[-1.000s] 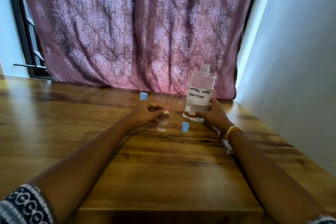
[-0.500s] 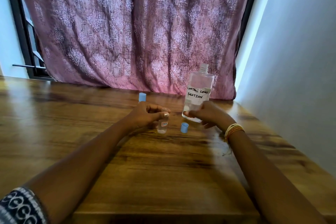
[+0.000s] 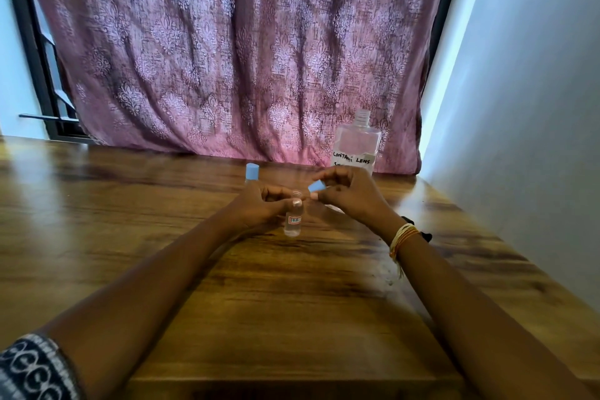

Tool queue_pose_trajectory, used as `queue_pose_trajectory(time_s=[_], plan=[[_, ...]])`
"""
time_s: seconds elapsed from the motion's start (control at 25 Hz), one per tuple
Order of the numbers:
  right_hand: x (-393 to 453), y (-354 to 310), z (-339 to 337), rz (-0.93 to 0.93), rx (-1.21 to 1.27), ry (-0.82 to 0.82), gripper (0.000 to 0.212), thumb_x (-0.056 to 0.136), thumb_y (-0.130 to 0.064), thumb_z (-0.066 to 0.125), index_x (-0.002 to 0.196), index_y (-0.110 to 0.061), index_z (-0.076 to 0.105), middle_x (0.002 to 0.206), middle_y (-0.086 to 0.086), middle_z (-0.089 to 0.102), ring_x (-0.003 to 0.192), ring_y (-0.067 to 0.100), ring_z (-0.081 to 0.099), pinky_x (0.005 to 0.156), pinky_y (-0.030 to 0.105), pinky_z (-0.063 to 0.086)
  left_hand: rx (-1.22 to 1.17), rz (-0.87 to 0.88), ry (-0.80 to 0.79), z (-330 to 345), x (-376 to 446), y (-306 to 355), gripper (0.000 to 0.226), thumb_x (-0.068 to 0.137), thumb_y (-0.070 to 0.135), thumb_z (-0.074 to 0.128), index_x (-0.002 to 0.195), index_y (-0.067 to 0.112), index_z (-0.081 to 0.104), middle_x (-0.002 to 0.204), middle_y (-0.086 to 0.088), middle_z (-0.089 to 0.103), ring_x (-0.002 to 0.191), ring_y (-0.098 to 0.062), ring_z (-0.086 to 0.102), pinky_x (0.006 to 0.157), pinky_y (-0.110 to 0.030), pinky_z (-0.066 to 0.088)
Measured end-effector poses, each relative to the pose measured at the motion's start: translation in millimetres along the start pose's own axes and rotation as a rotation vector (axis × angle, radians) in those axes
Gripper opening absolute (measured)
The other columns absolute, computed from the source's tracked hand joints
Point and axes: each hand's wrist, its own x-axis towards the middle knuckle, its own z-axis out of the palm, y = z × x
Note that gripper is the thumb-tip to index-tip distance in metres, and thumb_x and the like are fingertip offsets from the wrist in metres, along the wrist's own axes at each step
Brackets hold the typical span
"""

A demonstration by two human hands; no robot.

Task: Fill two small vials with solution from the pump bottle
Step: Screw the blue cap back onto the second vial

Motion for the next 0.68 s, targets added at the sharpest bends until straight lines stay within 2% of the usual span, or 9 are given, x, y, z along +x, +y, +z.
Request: queue_pose_trajectory(time_s=[0.08, 0.2, 0.36, 0.44, 0.52, 0.6, 0.68], plan=[[-3, -6, 3, -0.118, 0.011, -0.018, 0.036, 0.071, 0.001, 0.078, 0.105, -0.009, 0.071, 0.101, 0.014, 0.073, 0.088, 0.023, 0.069, 0.085, 0.031, 0.057, 0.006, 0.009, -0.001, 1, -1, 1, 0.013, 0.081, 0.016, 0.070, 0.094, 0.017, 0.074, 0.092, -0.004, 0.075, 0.077, -0.009, 0.070, 0.065, -0.020, 0.057], [-7, -13, 5, -0.199, -0.019, -0.066, 0.040, 0.076, 0.003, 0.073, 0.114, -0.009, 0.069, 0.108, 0.010, 0.072, 0.094, 0.018, 0.068, 0.087, 0.025, 0.055, -0.004, -0.003, -0.023, 1, -2, 2, 0.013, 0.082, 0.014, 0.070, 0.093, 0.018, 0.074, 0.093, -0.002, 0.075, 0.081, -0.008, 0.070, 0.069, -0.021, 0.057], [-9, -17, 5, -0.233, 0.001, -0.075, 0.041, 0.079, 0.010, 0.066, 0.116, -0.007, 0.066, 0.104, 0.003, 0.069, 0.089, 0.005, 0.064, 0.081, 0.014, 0.052, -0.046, -0.003, -0.039, 0, 0, 0, 0.015, 0.081, 0.011, 0.069, 0.095, 0.015, 0.073, 0.099, -0.006, 0.075, 0.089, -0.016, 0.071, 0.078, -0.027, 0.057], [-10, -17, 6, -0.240, 0.009, -0.083, 0.040, 0.080, 0.011, 0.065, 0.116, -0.006, 0.067, 0.107, 0.008, 0.070, 0.091, 0.010, 0.065, 0.081, 0.015, 0.053, -0.051, -0.018, -0.041, 0, 0, -2, 0.016, 0.081, 0.014, 0.070, 0.096, 0.014, 0.073, 0.098, -0.007, 0.075, 0.090, -0.017, 0.071, 0.077, -0.028, 0.057], [-10, -16, 6, -0.245, 0.003, -0.101, 0.039, 0.080, 0.011, 0.064, 0.115, -0.006, 0.067, 0.111, 0.010, 0.070, 0.097, 0.016, 0.066, 0.084, 0.019, 0.054, -0.062, -0.035, -0.048, 0, 0, -2, 0.019, 0.081, 0.017, 0.069, 0.099, 0.011, 0.073, 0.094, -0.007, 0.075, 0.084, -0.016, 0.071, 0.069, -0.024, 0.056], [-9, -16, 6, -0.248, -0.003, -0.110, 0.038, 0.081, 0.010, 0.064, 0.115, -0.006, 0.067, 0.112, 0.009, 0.070, 0.098, 0.014, 0.066, 0.084, 0.018, 0.054, -0.060, -0.031, -0.056, 0, 1, -3, 0.025, 0.078, 0.023, 0.071, 0.099, 0.010, 0.073, 0.092, -0.007, 0.075, 0.083, -0.016, 0.071, 0.067, -0.024, 0.054], [-9, -15, 6, -0.251, 0.005, -0.116, 0.037, 0.081, 0.012, 0.063, 0.114, -0.005, 0.067, 0.111, 0.008, 0.070, 0.097, 0.006, 0.065, 0.083, 0.015, 0.053, -0.063, -0.043, -0.063, -1, 2, -4, 0.035, 0.072, 0.028, 0.073, 0.102, 0.009, 0.073, 0.098, -0.009, 0.075, 0.090, -0.020, 0.070, 0.073, -0.029, 0.053]])
